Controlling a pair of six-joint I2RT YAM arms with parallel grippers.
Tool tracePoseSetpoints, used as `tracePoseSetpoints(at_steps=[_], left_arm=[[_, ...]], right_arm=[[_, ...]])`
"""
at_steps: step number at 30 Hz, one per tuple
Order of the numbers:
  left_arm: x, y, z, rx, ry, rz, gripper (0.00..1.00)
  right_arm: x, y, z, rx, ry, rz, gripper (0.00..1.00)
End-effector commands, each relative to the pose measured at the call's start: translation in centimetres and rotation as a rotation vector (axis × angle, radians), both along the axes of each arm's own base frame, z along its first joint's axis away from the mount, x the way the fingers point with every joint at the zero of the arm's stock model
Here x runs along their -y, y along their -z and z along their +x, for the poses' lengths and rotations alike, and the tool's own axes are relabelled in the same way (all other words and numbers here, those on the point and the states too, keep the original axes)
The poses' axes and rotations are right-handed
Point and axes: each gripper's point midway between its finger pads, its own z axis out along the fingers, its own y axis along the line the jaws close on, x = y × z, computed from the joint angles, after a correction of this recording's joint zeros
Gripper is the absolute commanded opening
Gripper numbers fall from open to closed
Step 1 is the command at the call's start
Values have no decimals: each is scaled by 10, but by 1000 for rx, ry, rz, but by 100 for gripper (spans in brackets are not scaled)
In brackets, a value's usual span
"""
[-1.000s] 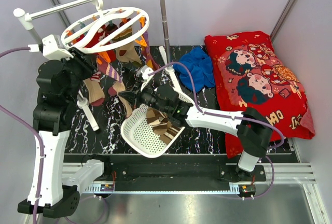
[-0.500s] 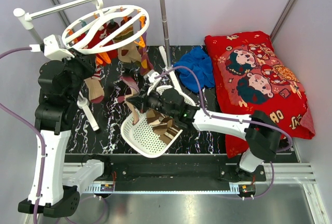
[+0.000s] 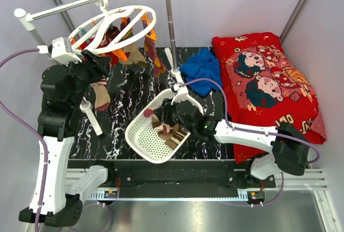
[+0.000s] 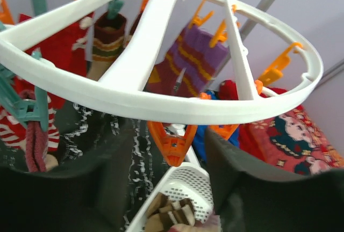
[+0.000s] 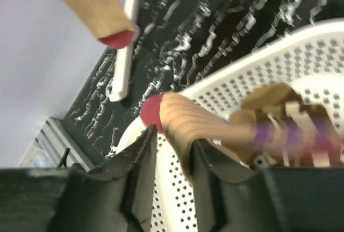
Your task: Remove the socks clipped to the hanger
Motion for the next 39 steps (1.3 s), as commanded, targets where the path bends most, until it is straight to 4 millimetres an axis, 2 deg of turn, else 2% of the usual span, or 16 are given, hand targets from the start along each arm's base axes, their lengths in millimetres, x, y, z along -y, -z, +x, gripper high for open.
tracePoseSetpoints(at_steps=[1,4,8,11,13,15,20,25,29,34,39], left_arm=[[4,-9,-9,52,41,20,70],[6,-4,-13,27,59,49,74],[-13,8,-22,1,-35,69,78],[-20,12,-27,4,-63,97,80],[-25,10,-32,11,-87,103,80],[-32,12,-38,3,-122,116,81],[-67,27,-43,-32,-315,139,81],[-80,48,-27,-105,-390,193,81],[-85,56,-13,-134,-425,218,79],[-106,50,-3,-117,-545,270,78],[-115,49,13,-131,-587,325,75]], right_arm=[[14,8,11,-36,118,-7,45],[14,5,14,-20,122,-10,55],[10,-9,11,19,86,17,66],[8,-18,7,54,48,56,82],[8,-18,4,60,33,72,87],[6,-20,3,61,23,82,89],[3,-23,-1,60,-2,94,89],[1,-29,-5,68,-25,111,89],[1,-39,-9,85,-44,136,89],[5,-47,-12,96,-57,156,88],[10,-57,-14,116,-55,173,88]])
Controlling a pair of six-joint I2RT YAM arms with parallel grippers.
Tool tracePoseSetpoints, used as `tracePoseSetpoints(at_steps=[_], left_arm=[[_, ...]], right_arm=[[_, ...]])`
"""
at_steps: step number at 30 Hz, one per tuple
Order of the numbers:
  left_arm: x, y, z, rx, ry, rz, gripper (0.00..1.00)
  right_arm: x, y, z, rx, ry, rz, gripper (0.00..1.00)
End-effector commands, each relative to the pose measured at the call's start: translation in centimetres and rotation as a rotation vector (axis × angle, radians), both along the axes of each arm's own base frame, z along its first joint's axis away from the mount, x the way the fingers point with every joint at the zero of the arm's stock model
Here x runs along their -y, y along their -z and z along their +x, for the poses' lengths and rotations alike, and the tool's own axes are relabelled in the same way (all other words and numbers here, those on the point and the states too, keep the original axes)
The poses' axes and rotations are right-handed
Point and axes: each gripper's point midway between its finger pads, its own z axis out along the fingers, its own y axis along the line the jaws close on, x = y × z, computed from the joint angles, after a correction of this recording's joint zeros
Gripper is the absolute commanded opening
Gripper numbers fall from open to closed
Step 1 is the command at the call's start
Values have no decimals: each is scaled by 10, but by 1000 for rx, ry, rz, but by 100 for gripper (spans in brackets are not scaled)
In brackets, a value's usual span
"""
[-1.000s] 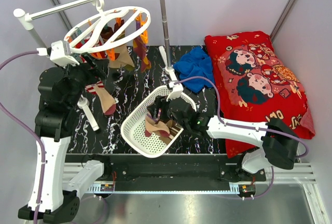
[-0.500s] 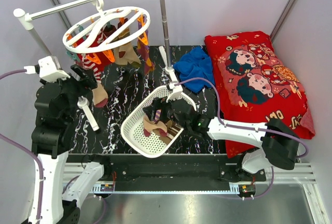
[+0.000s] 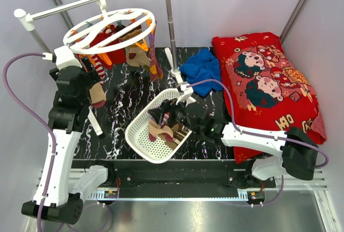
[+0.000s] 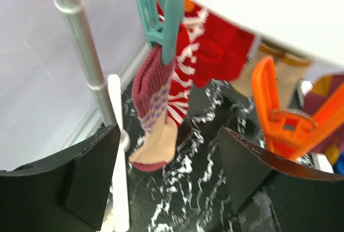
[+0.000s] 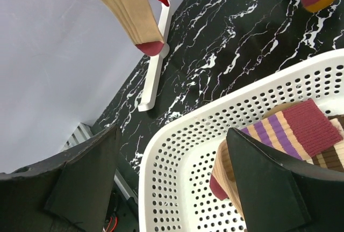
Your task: Remove the socks clipped to the hanger
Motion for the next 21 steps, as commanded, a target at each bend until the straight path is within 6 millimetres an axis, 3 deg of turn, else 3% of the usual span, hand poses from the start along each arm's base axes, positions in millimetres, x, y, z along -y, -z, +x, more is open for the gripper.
tracePoseSetpoints(at_steps=[1,2,3,6,14,18,19,20,21], left_arm=[[-22,-26,9,78,-107,67,74],[-24,-24,11,68,-112,84,70],[-26,-22,14,60,-117,90,56],[-19,-24,19,74,-66,92,33],[-2,-31,11,116,41,68,1],[-5,-28,4,109,29,75,0],[-14,-25,1,99,-26,80,5],[-20,-17,0,79,-60,83,26],[-29,-14,-4,72,-119,91,35]], right_arm=[[4,-32,-5,65,-21,69,88],[6,-34,-5,68,-19,72,88],[6,-36,-6,72,-21,77,88],[9,-39,-6,84,-17,79,88],[10,-42,-7,94,-18,88,88],[10,-42,-8,92,-23,89,88],[11,-42,-8,90,-24,91,88],[10,-43,-10,90,-33,93,88],[9,-43,-11,90,-39,95,88]])
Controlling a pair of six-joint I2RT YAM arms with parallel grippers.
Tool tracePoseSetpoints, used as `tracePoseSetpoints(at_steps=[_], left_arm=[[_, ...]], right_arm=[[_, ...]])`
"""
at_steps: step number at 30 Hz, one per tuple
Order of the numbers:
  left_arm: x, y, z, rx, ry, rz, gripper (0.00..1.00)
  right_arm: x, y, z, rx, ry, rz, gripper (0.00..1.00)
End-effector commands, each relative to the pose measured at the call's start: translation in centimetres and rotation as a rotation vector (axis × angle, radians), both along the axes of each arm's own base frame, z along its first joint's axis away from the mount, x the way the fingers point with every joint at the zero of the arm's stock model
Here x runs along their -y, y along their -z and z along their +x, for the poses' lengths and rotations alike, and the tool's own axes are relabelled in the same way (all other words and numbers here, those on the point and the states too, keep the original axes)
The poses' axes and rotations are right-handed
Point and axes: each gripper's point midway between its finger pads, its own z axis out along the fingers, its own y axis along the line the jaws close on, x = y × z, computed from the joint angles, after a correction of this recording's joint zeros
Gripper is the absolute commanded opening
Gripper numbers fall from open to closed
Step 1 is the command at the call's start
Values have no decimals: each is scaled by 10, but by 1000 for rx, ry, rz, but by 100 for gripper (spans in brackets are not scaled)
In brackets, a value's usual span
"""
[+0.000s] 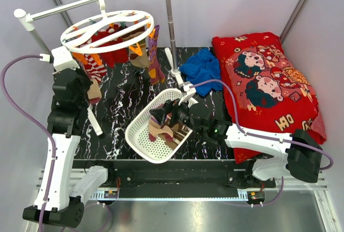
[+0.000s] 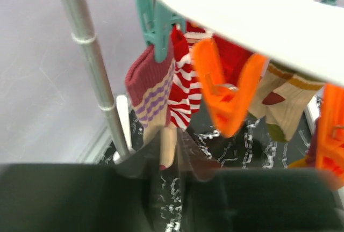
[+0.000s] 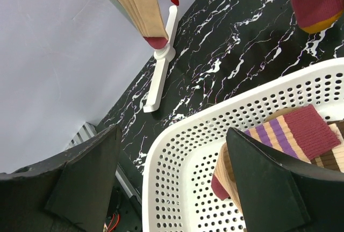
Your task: Remove the socks clipped to the hanger
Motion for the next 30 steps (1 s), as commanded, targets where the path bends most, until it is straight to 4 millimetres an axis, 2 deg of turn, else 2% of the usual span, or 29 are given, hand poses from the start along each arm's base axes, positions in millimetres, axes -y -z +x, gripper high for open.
tracePoseSetpoints(at_steps=[1,2,3,4,5,6,8,10,11,13,14,16,18,22,26,30], left_arm=[[-23,8,-7,5,-140,15,46],[-26,14,-9,-3,-155,20,59],[-30,14,-10,15,-176,18,63],[-30,13,-10,26,-170,21,64],[-32,25,-10,11,-161,30,67],[-24,16,-8,73,-94,27,68],[-16,23,-4,91,-15,2,71],[-26,28,-6,82,-22,-39,72],[-20,32,-4,62,26,-57,73],[-20,34,0,61,44,-77,73],[-13,30,4,76,93,-81,74],[-9,23,8,92,120,-86,74],[-12,16,11,102,112,-97,74],[-17,16,23,88,98,-104,74],[-30,8,28,106,50,-86,73],[-27,8,39,98,80,-102,69]], right_arm=[[1,-30,-5,52,-22,79,88],[1,-32,-6,53,-29,82,88],[2,-31,-6,53,-29,82,88],[2,-31,-7,53,-29,82,88],[3,-30,-7,55,-27,79,88],[4,-31,-7,55,-27,83,88],[6,-31,-8,61,-24,81,88],[8,-33,-8,70,-20,84,88],[10,-33,-7,72,-17,82,88],[14,-36,-7,85,-9,83,88],[15,-36,-8,87,-7,83,88],[20,-39,-8,97,2,86,88],[23,-45,-9,112,5,97,88],[30,-52,-9,138,20,101,88],[37,-61,-10,164,31,110,89],[43,-70,-12,182,34,129,89]])
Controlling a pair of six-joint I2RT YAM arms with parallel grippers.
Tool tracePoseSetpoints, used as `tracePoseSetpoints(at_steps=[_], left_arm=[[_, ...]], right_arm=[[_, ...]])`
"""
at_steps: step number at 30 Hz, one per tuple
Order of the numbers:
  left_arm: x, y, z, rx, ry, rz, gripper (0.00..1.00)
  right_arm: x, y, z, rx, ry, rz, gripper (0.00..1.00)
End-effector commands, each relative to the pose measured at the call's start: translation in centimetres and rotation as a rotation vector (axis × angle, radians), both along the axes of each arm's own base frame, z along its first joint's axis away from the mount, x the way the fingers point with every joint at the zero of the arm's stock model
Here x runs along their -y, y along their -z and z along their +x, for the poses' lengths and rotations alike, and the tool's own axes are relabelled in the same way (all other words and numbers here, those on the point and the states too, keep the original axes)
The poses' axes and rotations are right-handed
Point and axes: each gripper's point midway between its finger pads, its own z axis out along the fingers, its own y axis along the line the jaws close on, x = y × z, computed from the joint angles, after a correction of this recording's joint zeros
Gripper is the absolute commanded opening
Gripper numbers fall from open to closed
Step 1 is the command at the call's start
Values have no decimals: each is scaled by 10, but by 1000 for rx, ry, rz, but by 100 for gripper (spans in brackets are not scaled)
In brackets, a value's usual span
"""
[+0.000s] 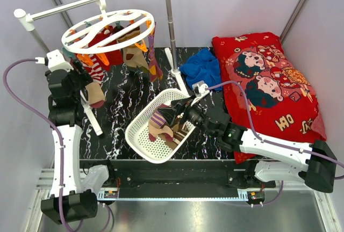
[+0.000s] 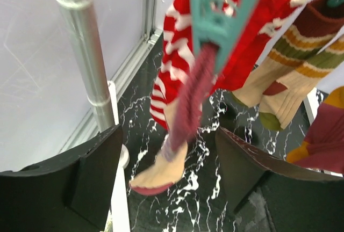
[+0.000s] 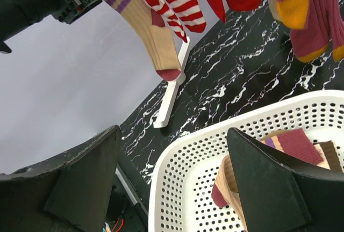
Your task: Remove the socks clipped to the hanger
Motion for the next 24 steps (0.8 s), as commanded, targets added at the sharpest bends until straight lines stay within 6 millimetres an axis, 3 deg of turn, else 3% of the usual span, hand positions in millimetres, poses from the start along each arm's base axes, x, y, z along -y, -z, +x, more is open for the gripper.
tracePoseSetpoints(at_steps=[1,4,5,8,13,14,15,16,17,19,24], left_arm=[[4,-41,13,118,43,4,67],[11,-36,17,115,79,-8,45],[16,-33,18,112,115,-12,32],[34,-31,14,124,196,-45,16],[58,-36,-5,159,290,-117,4],[64,-39,-8,172,313,-139,3],[69,-42,-9,178,336,-149,2],[78,-46,-13,185,383,-165,2],[85,-49,-16,194,415,-186,2],[101,-56,-21,200,502,-207,2],[122,-72,-33,226,601,-280,3]], right_arm=[[11,-27,0,69,28,57,89],[12,-28,2,83,38,48,89],[13,-27,3,87,43,40,89],[12,-23,7,87,60,25,89],[4,-31,15,116,73,28,89],[-3,-24,19,127,75,-1,89],[-7,-33,22,148,78,12,89],[-13,-37,24,168,76,18,89],[-23,-30,29,180,70,-16,89],[-37,-52,31,226,46,12,89],[-77,-70,46,281,17,45,89]])
